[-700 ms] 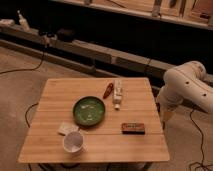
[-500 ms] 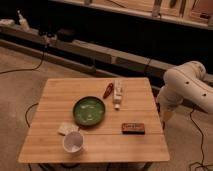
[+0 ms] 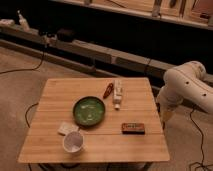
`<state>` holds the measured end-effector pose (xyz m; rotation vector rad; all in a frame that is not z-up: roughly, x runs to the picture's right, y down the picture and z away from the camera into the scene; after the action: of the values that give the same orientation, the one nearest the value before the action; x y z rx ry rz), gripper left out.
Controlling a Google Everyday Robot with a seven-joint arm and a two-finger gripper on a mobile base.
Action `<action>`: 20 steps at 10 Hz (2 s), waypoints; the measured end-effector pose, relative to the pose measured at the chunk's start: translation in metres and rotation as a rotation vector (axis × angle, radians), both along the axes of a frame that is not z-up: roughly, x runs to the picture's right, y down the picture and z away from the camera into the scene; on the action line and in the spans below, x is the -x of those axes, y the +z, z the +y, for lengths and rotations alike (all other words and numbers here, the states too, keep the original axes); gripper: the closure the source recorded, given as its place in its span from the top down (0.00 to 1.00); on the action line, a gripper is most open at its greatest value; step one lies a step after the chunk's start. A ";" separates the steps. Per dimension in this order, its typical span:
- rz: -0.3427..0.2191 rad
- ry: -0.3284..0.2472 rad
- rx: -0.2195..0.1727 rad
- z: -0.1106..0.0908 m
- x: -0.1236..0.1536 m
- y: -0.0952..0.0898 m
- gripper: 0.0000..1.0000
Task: Place the ceramic cup in the ceramic bowl
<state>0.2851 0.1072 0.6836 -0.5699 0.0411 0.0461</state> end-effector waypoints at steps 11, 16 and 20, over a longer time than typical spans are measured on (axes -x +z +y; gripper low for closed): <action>0.000 0.000 0.000 0.000 0.000 0.000 0.65; -0.161 0.058 -0.017 0.004 0.040 0.008 0.65; -0.532 0.144 -0.107 -0.007 0.130 0.010 0.65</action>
<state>0.1555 0.1004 0.6933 -0.4628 -0.5178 0.0355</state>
